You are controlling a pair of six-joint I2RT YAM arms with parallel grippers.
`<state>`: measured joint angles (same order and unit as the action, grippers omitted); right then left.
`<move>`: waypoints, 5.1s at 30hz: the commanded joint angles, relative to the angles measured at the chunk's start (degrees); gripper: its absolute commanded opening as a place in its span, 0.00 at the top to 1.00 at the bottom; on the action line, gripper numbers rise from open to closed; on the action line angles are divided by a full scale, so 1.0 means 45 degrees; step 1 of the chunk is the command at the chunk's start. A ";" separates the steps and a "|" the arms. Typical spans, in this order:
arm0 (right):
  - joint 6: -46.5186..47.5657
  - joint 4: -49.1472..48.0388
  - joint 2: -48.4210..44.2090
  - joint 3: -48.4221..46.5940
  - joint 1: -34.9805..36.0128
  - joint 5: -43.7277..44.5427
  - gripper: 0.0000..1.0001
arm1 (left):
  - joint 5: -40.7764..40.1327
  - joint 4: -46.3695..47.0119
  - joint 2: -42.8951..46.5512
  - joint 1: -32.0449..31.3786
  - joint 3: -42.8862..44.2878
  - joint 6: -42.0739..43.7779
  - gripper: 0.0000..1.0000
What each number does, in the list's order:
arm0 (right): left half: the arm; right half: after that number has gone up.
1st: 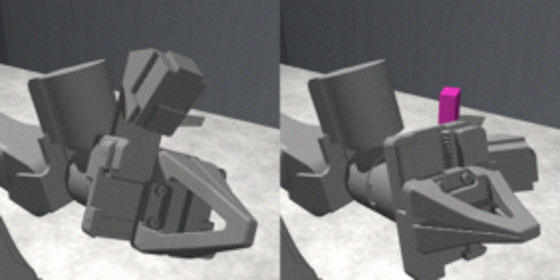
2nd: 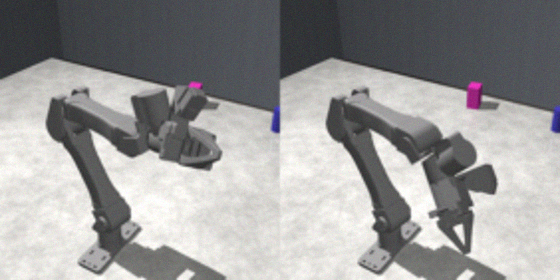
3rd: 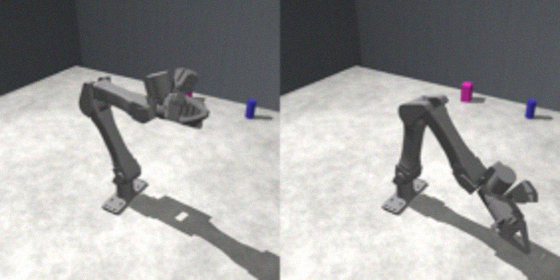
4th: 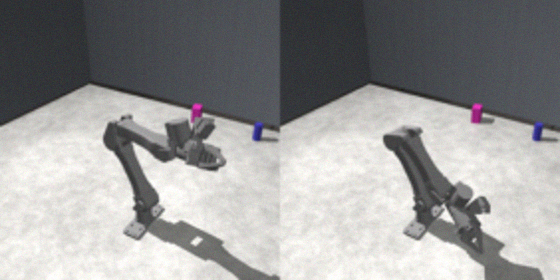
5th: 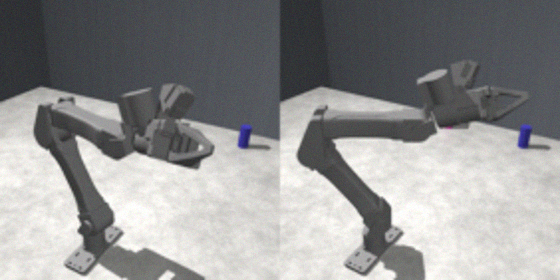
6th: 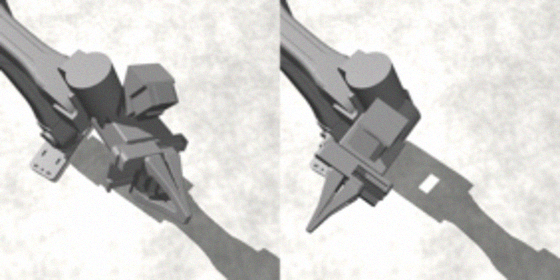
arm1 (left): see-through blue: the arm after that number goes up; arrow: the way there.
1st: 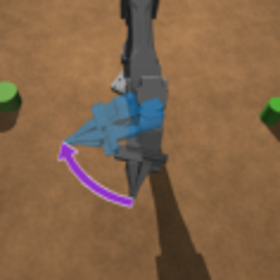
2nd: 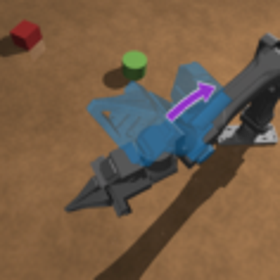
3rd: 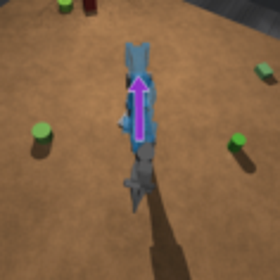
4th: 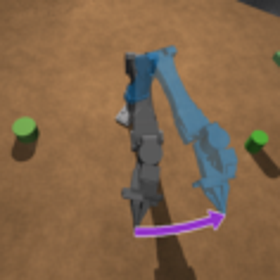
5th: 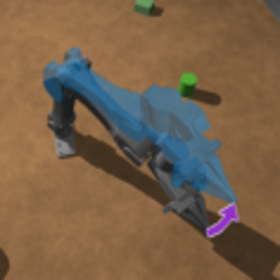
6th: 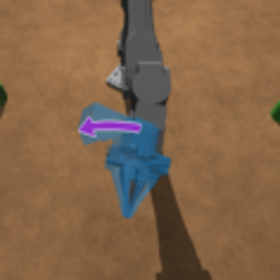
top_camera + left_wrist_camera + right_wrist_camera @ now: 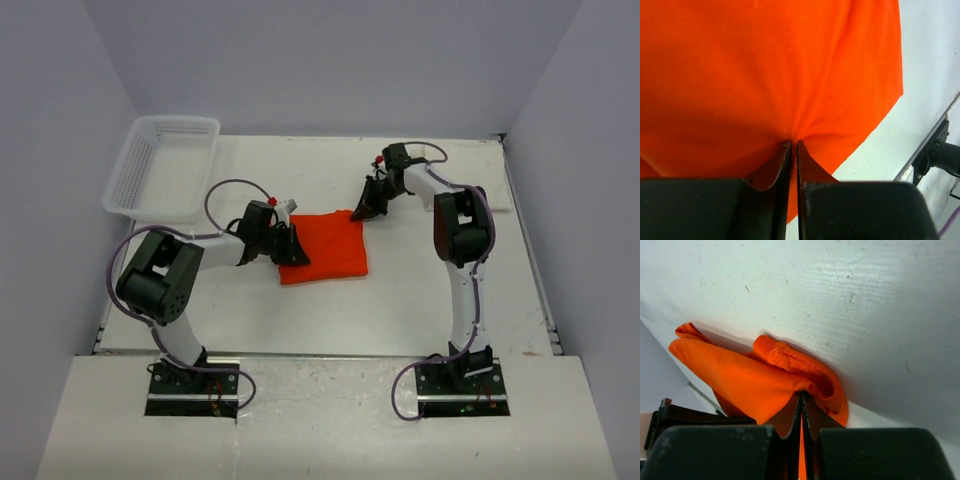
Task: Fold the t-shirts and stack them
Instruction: Fold the long partially folded tshirt into a neat square, then put the neatly folded tshirt into the corner of the board with the right arm
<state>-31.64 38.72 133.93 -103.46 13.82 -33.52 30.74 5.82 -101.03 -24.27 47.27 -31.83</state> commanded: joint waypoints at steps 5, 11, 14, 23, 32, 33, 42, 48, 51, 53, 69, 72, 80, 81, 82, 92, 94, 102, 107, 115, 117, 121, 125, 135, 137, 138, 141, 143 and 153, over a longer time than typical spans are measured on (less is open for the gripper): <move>0.0524 0.0419 -0.1088 -0.0232 -0.0064 0.2447 1.00 | -0.0933 -0.0767 0.1239 0.0042 -0.0581 0.0882 0.92; 0.1952 -0.1122 -0.4420 0.1679 -0.0045 0.3736 0.97 | -0.0738 -0.0611 0.1709 0.0023 -0.0445 0.0708 0.92; 0.1953 -0.1086 -0.5888 0.2657 -0.0045 0.4187 0.79 | -0.0776 -0.0630 0.2079 -0.0036 -0.0173 0.0494 0.92; 0.2050 -0.1474 -0.7028 0.5782 -0.0084 0.1927 0.22 | -0.0913 -0.0922 0.1790 -0.0290 0.1370 0.0102 0.91; 0.1504 -0.2628 -0.5583 0.6565 -0.0220 0.0475 0.19 | -0.1225 -0.1274 0.1008 -0.0309 0.2074 0.0258 0.91; 0.1484 -0.2628 -0.5524 0.6565 -0.0240 0.0360 0.19 | -0.1323 -0.1275 0.0910 -0.0309 0.2094 0.0277 0.91; 0.1308 -0.2569 -0.5016 0.7014 -0.0513 0.0359 0.20 | -0.2456 -0.2678 -0.0164 -0.0290 0.2522 0.0434 0.91; 0.0937 -0.2725 -0.5034 0.7599 -0.0611 0.0065 0.20 | -0.2574 -0.2720 -0.0068 -0.0290 0.2563 0.0473 0.91; 0.0820 -0.2901 -0.5016 0.7951 -0.0631 0.0046 0.20 | -0.2574 -0.2720 0.0011 -0.0309 0.2563 0.0531 0.91; 0.0723 -0.3076 -0.4957 0.8126 -0.0631 -0.0090 0.21 | -0.2555 -0.2740 -0.0028 -0.0290 0.2563 0.0531 0.91; 0.0683 -0.2980 -0.5250 0.8440 -0.0885 0.0437 0.21 | -0.2476 -0.2642 -0.0634 -0.0290 0.2407 0.0746 0.91; 0.0683 -0.2901 -0.5075 0.8382 -0.0885 0.0417 0.21 | -0.2437 -0.2642 -0.0712 -0.0290 0.2426 0.0746 0.91; 0.0449 -0.2764 -0.4314 0.7894 0.0284 0.0320 0.21 | -0.2321 -0.2584 -0.1063 -0.0290 0.2388 0.0746 0.91; 0.0313 -0.2842 -0.4042 0.7758 0.0442 0.0203 0.21 | -0.2300 -0.2525 -0.1064 -0.0290 0.2368 0.0727 0.91; 0.0215 -0.2901 -0.3904 0.7718 0.0598 0.0067 0.21 | -0.2242 -0.2448 -0.1044 -0.0290 0.2329 0.0688 0.91; -0.1055 -0.4306 -0.3392 0.7619 0.1850 0.0102 0.28 | -0.1675 -0.2232 -0.0830 -0.0290 0.2153 0.0707 0.91; -0.1075 -0.4541 -0.3589 0.7833 0.1850 0.0358 0.30 | -0.1656 -0.2271 -0.0771 -0.0290 0.2133 0.0727 0.90; -0.1192 -0.4406 -0.3336 0.7660 0.1869 0.1119 0.77 | -0.1538 -0.2076 -0.0693 -0.0290 0.1899 0.0727 0.90; -0.0899 -0.3606 -0.3297 0.7054 0.1889 0.1919 0.85 | -0.1480 -0.2017 -0.0731 -0.0290 0.1762 0.0805 0.90; -0.0743 -0.3194 -0.3375 0.6741 0.1869 0.2272 0.66 | -0.1226 -0.1841 -0.0751 -0.0290 0.1645 0.0825 0.90; -0.0743 -0.3233 -0.3395 0.6780 0.1850 0.2350 0.63 | -0.1167 -0.1822 -0.0732 -0.0290 0.1606 0.0844 0.90; -0.0723 -0.3214 -0.3376 0.6780 0.1675 0.2332 0.58 | -0.1148 -0.1802 -0.0771 -0.0290 0.1567 0.0922 0.90; -0.0723 -0.3233 -0.3375 0.6897 0.1382 0.2117 0.54 | -0.1148 -0.1822 -0.0751 -0.0290 0.1528 0.0981 0.90; -0.0567 -0.3292 -0.3590 0.7307 0.0463 0.1374 0.49 | -0.1246 -0.1861 -0.0751 -0.0290 0.1469 0.1020 0.90; -0.0548 -0.3214 -0.3474 0.7249 0.0386 0.1084 0.49 | -0.1245 -0.1822 -0.0732 -0.0290 0.1411 0.1039 0.90; -0.0547 -0.3214 -0.3376 0.7210 0.0308 0.0946 0.49 | -0.1226 -0.1802 -0.0712 -0.0290 0.1372 0.1039 0.90; -0.0470 -0.3214 -0.3239 0.7054 0.0326 0.0672 0.49 | -0.1109 -0.1802 -0.0693 -0.0290 0.1391 0.1039 0.90; -0.0372 -0.3117 -0.3161 0.6937 0.0307 0.0516 0.49 | -0.1051 -0.1802 -0.0673 -0.0290 0.1410 0.1059 0.90; -0.0254 -0.2706 -0.2751 0.6410 0.0600 0.0106 0.49 | -0.0914 -0.1646 -0.0732 -0.0290 0.1372 0.1059 0.89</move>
<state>-35.38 23.73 118.24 -74.54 15.62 -37.30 25.61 -1.10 -104.77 -25.26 54.65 -28.86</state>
